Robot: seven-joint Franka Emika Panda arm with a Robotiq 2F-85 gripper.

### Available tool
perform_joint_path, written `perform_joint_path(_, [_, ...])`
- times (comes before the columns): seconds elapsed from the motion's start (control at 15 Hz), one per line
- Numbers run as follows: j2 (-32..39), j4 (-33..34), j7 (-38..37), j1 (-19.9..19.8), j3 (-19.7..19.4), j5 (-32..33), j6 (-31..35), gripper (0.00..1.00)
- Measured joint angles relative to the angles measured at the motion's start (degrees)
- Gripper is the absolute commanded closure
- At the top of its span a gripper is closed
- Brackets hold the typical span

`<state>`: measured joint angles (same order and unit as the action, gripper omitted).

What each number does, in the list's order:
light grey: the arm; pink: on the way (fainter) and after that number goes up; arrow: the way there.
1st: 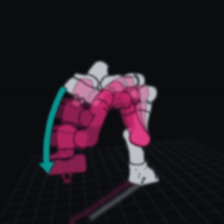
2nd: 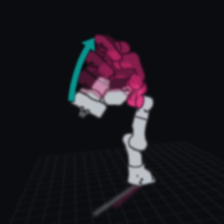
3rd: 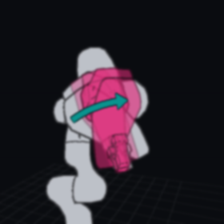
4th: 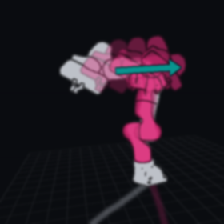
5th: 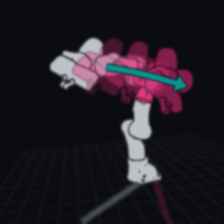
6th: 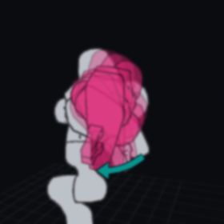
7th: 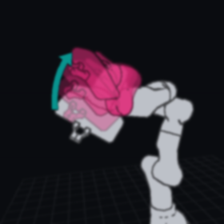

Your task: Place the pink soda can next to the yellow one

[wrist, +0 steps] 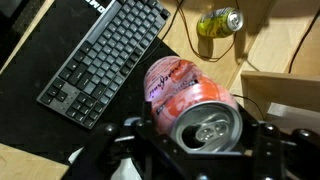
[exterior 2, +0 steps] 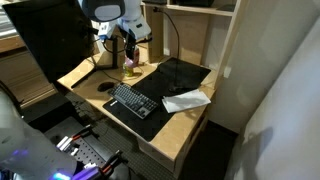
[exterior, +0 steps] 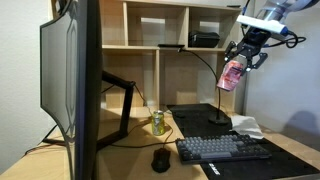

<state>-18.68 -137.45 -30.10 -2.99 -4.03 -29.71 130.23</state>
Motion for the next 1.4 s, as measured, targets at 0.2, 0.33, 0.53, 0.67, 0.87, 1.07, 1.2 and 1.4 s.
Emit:
perform_joint_path(0.2, [1.0, 0.0, 0.5, -1.0, -0.8, 0.0, 0.0, 0.48])
perform_joint_path(0.33, [0.8, 0.1, 2.1, 0.2, -0.4, -2.3, -2.2, 0.48])
perform_joint_path(0.53, [-1.7, 0.4, 2.6, 5.5, 3.8, -10.0, -6.4, 0.48])
perform_joint_path(0.67, [-3.0, 1.1, 2.5, 9.4, 7.5, -15.6, -8.0, 0.23])
perform_joint_path(0.87, [-3.0, 2.7, 2.6, 12.8, 10.2, -20.5, -9.3, 0.48])
perform_joint_path(1.07, [-2.9, 2.8, 2.7, 12.5, 10.3, -19.5, -9.9, 0.48])
perform_joint_path(1.2, [-1.9, 2.7, 3.2, 12.5, 12.3, -16.3, -10.2, 0.48])
perform_joint_path(1.4, [2.6, 1.6, 3.9, 13.8, 19.1, -11.6, -3.5, 0.48])
